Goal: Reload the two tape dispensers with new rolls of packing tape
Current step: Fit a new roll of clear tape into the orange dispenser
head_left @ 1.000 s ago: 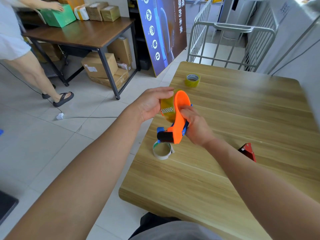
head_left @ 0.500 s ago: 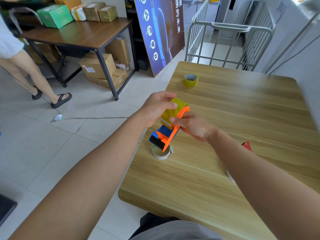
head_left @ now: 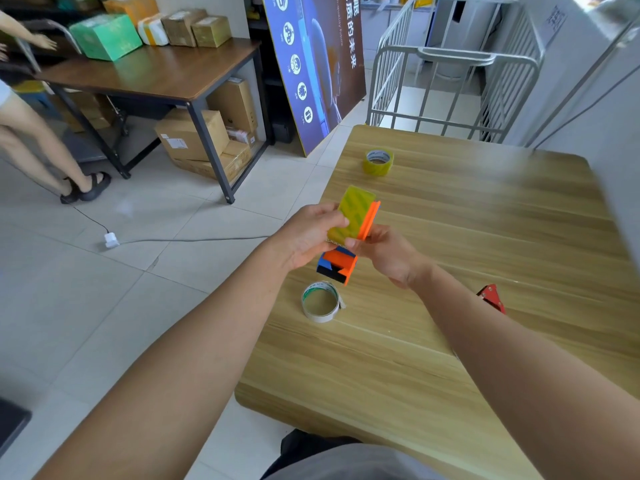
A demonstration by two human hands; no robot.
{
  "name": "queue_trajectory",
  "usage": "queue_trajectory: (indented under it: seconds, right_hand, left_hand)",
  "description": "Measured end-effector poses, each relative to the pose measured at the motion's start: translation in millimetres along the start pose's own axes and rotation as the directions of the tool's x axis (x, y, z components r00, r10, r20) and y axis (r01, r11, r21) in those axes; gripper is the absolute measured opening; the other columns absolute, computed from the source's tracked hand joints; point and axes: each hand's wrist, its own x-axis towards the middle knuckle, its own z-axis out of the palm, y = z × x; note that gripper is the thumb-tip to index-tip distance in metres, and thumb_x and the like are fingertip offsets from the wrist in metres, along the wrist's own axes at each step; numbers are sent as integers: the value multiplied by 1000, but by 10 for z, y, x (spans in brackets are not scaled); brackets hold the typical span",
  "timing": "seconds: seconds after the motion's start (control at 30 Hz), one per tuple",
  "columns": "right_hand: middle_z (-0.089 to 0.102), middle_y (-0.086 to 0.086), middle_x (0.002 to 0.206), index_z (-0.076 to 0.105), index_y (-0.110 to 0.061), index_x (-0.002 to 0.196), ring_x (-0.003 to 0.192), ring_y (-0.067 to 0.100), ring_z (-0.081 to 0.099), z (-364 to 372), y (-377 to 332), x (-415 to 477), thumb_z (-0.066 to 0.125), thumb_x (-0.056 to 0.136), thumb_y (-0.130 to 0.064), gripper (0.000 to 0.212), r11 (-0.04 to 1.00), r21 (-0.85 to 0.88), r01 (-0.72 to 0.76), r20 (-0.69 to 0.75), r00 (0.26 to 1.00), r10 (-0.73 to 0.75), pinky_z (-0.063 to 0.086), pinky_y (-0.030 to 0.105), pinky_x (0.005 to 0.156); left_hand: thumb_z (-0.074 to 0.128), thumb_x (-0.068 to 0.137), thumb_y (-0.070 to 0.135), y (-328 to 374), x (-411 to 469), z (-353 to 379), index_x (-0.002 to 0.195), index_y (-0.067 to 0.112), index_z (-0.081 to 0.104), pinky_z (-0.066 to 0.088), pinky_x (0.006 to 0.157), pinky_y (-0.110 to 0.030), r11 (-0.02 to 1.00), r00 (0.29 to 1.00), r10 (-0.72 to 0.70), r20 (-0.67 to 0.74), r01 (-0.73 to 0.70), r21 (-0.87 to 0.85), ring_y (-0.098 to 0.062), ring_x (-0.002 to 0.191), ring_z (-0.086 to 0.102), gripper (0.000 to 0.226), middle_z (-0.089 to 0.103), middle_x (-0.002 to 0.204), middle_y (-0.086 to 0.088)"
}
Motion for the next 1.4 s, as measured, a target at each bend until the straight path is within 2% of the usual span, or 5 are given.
queue_trajectory:
  seconds: [0.37, 0.6, 0.87, 1.13, 1.4]
  right_hand:
    - [65, 26, 110, 60, 9, 109, 101, 41, 60, 41, -48, 35, 58, 90, -10, 27, 900, -435, -18, 24, 999, 31, 49, 44, 92]
    - [65, -3, 100, 61, -18, 110, 73, -11, 63, 2, -31, -18, 55, 90, 0, 28, 979, -204, 8, 59, 998, 4, 45, 3, 69]
    - [67, 14, 116, 66, -17, 103, 93, 11, 69, -57, 59, 19, 56, 91, -7, 18, 998, -48, -29, -12, 1000, 29, 54, 23, 83]
    - [64, 21, 120, 61, -1, 110, 108, 31, 63, -141, -64, 169, 47, 97, -27, 32, 952, 301, -63, -230, 964, 136, 44, 43, 104]
    - [68, 15, 110, 62, -4, 107, 105, 29, 64, -177, -25, 225, 50, 96, -29, 30, 912, 408, -51, -245, 956, 163, 42, 43, 106]
  left_hand:
    - [55, 81, 29, -21, 60, 67, 94, 16, 60, 55, 81, -50, 983, 937, -135, -322, 85, -164, -21, 76, 63, 20, 63, 86, -6]
    - [49, 88, 20, -65, 14, 57, 87, 11, 59, 51, 87, -50, 992, 965, -82, -248, 56, -110, -22, 79, 62, 13, 62, 79, -7]
    - [47, 91, 9, -142, 5, 52, 91, 9, 62, 50, 92, -48, 999, 992, -32, -119, 32, -2, -23, 87, 62, 16, 65, 84, -9]
    - [51, 86, -3, -230, 99, 187, 115, 11, 65, 46, 71, -4, 852, 861, 389, -328, -201, 484, -1, 82, 60, 35, 64, 94, 5]
    - [63, 85, 14, -206, 93, 320, 106, 11, 70, 53, 84, -31, 741, 726, 545, -419, -183, 646, -15, 90, 64, 22, 70, 104, -3]
